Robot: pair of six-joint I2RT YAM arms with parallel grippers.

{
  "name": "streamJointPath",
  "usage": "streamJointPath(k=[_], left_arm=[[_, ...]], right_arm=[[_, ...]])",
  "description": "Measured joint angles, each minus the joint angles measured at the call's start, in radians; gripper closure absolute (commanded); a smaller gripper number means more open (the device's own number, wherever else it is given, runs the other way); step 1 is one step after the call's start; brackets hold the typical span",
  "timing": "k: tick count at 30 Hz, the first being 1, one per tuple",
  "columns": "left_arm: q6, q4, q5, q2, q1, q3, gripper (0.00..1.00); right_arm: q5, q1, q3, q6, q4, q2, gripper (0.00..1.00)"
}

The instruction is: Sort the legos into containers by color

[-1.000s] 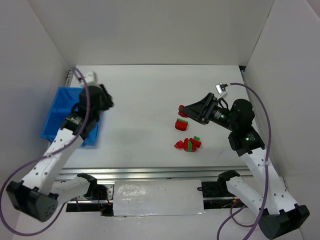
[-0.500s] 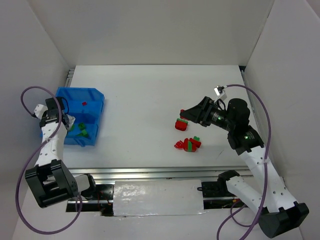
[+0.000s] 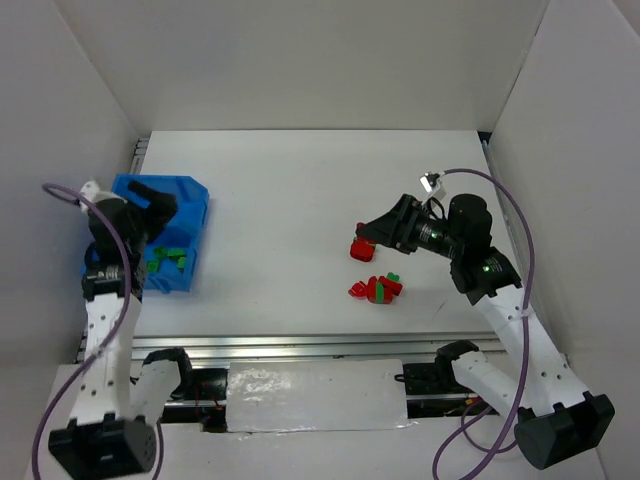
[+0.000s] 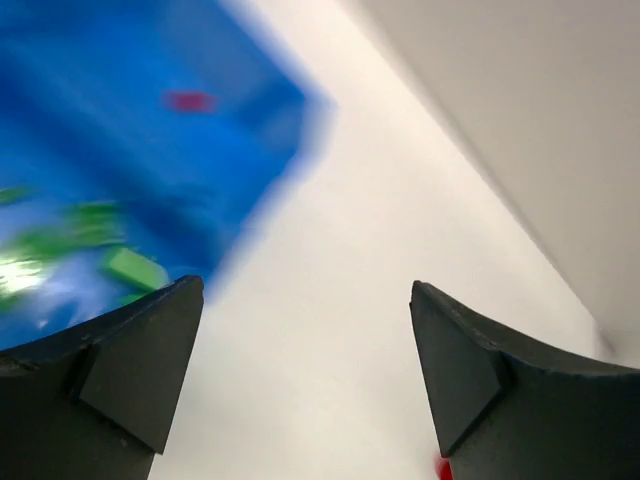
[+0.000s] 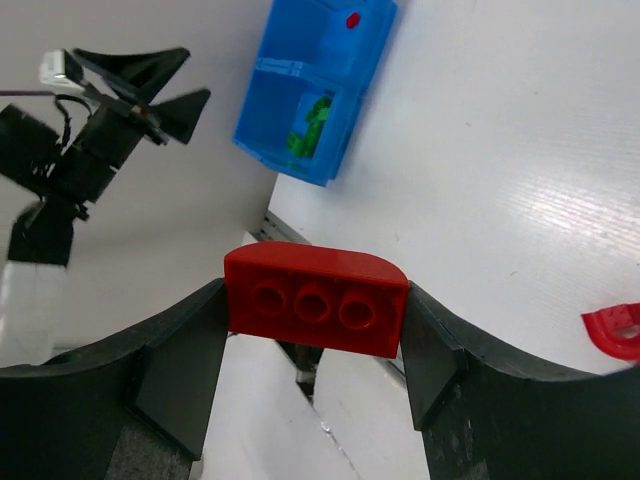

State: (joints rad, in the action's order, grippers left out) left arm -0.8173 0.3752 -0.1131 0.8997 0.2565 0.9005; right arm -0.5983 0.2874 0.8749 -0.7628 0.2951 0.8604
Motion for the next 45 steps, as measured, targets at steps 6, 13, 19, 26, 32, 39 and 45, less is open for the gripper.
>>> streamJointPath(k=[6,13,19,26,32,39,45], left_arm=[[0.2,-0.465,0.265,-0.18,-0.6,-0.098,0.01],[0.489,-0.698,0.39,-0.047,-1.093,-0.081,0.04],[0.651,-0.691,0.302,0.098,-1.273,-0.036,0.13],[0.738,-0.678,0.248,0.117,-1.307,0.019,0.28],[0.763,-0.66,0.231,0.126,-1.305,0.031,0.44],[0.769,-0.662,0.242,0.129,-1.314,0.038,0.02],[0.805,-0.65,0.229,0.124,-1.319,0.044,0.01]], right_arm=[[-0.115,0.0,-0.008,-0.128,-0.124,0.008,0.94],[-0.24,0.05,-0.047,-0.338,-0.351,0.005,0.94],[-0.274,0.095,-0.047,-0.431,-0.43,-0.013,0.95],[-0.263,0.152,-0.05,-0.495,-0.5,-0.021,0.95],[-0.252,0.181,-0.05,-0.5,-0.518,-0.02,0.95],[-0.238,0.192,-0.048,-0.481,-0.487,-0.015,0.96],[-0.211,0.195,-0.049,-0.475,-0.465,-0.013,0.98]])
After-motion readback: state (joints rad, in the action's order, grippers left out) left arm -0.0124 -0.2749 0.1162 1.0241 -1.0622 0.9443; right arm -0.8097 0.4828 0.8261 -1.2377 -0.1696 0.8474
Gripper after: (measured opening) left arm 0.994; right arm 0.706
